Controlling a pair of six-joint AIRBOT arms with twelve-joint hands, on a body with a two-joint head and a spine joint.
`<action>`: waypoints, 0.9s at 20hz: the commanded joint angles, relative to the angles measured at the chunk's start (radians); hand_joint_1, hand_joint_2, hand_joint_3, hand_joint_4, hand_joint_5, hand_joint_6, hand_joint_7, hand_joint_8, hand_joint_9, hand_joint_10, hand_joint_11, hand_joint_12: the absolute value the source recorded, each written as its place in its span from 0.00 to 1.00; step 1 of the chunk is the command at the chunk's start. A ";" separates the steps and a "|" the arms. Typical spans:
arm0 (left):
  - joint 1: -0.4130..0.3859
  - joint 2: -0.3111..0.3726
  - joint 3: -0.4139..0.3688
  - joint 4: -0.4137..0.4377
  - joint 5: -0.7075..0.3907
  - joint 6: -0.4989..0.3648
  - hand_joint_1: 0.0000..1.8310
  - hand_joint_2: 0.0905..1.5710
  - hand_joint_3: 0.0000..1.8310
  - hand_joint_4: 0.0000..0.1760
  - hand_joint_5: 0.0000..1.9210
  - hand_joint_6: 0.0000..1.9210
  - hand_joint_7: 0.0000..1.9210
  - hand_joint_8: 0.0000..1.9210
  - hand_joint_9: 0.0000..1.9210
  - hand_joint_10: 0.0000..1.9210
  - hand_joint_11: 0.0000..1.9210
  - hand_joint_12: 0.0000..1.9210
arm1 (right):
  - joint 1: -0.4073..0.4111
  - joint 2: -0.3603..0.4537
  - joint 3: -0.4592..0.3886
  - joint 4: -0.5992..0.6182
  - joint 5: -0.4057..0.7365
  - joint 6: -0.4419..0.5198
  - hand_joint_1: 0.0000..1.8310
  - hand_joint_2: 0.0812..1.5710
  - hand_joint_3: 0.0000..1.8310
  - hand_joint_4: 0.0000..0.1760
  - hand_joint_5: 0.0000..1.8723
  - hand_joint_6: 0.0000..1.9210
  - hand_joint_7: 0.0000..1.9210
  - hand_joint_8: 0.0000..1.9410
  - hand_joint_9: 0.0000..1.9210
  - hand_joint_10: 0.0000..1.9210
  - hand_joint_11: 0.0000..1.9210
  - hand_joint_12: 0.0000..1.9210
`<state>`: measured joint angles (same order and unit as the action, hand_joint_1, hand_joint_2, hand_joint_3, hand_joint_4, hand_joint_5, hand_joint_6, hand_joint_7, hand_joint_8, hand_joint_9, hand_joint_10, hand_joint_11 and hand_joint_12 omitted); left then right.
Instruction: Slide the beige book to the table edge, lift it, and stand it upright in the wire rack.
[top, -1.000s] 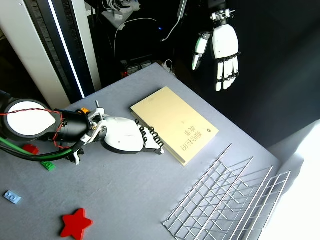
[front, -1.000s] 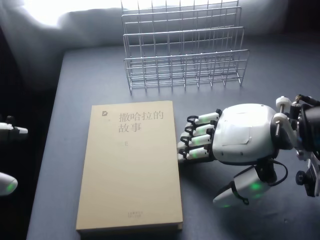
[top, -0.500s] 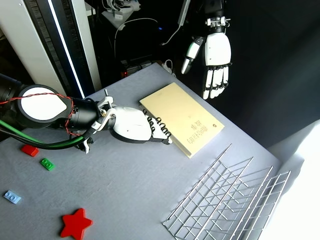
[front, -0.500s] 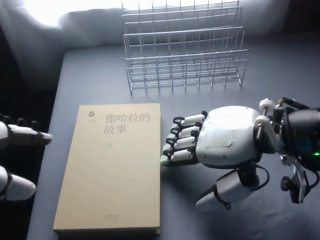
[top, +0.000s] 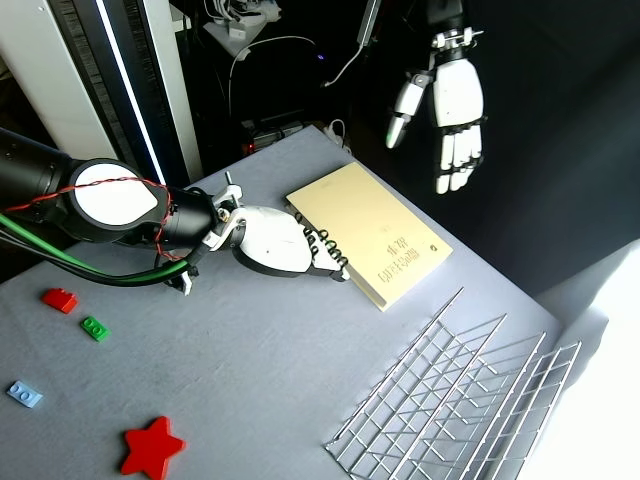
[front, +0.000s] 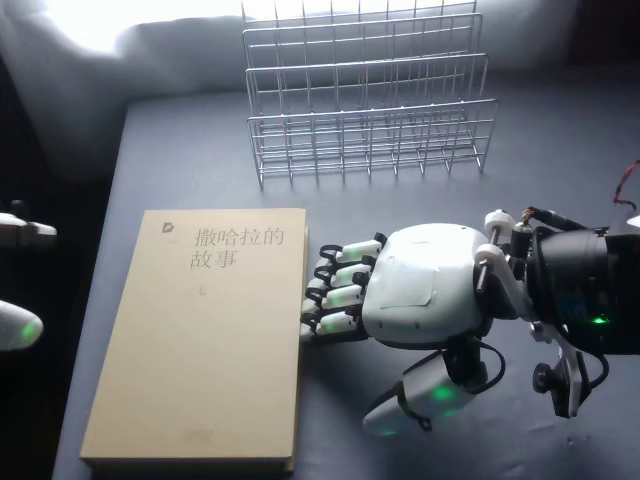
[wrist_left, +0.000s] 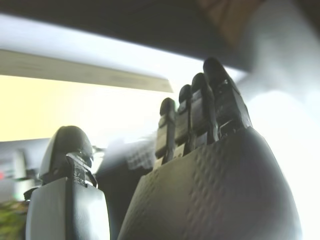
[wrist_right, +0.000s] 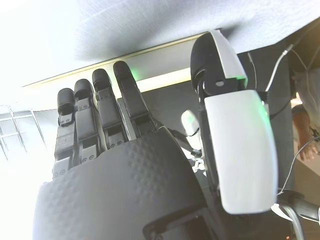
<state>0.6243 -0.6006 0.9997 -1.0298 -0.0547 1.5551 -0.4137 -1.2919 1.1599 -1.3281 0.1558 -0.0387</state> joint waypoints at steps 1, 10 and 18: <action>0.002 0.002 0.006 -0.009 -0.055 -0.001 0.29 0.70 0.00 0.32 0.08 0.00 0.08 0.00 0.07 0.00 0.00 0.29 | 0.015 -0.002 -0.002 0.020 0.034 0.007 0.04 0.73 0.00 0.00 0.10 0.00 0.08 0.00 0.07 0.00 0.00 0.13; 0.016 -0.007 0.025 -0.036 -0.058 -0.003 0.27 0.71 0.00 0.29 0.08 0.00 0.07 0.00 0.06 0.00 0.00 0.25 | 0.039 -0.038 0.003 0.020 0.026 0.011 0.03 0.73 0.00 0.00 0.09 0.00 0.07 0.00 0.07 0.00 0.00 0.14; 0.017 -0.007 0.028 -0.036 -0.068 -0.027 0.27 0.72 0.00 0.27 0.08 0.00 0.07 0.00 0.06 0.00 0.00 0.23 | 0.043 -0.066 0.039 0.021 0.025 0.012 0.05 0.73 0.00 0.00 0.10 0.00 0.08 0.00 0.07 0.00 0.00 0.09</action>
<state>0.6430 -0.6128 1.0222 -1.0634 -0.0547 1.5333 -0.3828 -1.3594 1.2015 -1.3243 0.1345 -0.0322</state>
